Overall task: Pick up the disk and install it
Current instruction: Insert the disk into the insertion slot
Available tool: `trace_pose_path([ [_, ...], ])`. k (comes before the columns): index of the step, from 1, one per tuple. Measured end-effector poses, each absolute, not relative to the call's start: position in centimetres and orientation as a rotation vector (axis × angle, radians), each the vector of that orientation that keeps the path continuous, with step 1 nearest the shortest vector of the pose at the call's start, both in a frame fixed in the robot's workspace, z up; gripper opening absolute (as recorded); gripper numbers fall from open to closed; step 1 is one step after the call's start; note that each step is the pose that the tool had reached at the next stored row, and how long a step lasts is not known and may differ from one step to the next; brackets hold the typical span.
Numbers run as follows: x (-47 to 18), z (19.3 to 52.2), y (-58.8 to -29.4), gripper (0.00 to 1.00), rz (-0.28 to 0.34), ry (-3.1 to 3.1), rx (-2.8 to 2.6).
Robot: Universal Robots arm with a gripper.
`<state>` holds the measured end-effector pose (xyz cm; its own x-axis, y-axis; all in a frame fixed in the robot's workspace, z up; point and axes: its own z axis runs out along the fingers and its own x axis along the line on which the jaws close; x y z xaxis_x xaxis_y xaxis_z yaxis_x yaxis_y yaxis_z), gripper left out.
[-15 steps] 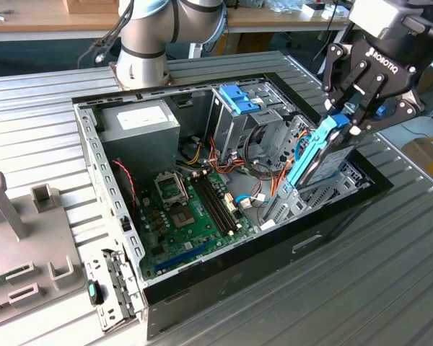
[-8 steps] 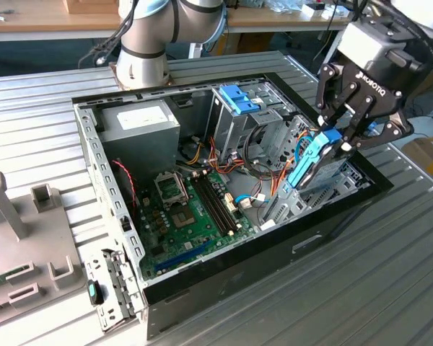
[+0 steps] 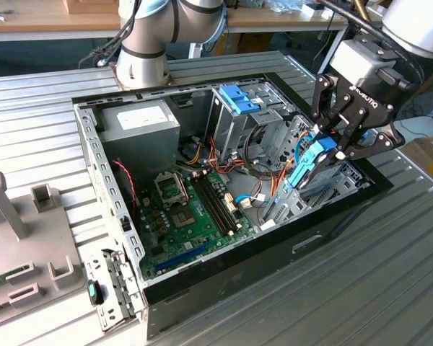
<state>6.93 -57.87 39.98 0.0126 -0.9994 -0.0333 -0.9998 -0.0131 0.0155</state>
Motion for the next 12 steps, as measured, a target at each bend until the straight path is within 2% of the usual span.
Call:
trace_pose_path([
  [10,6.93,38.88,-57.89,0.36,0.054,2.198,-2.226],
  [11,6.93,38.87,-57.89,0.38,0.054,2.198,-2.226],
  [12,6.93,38.86,-57.89,0.44,0.054,2.198,-2.226],
])
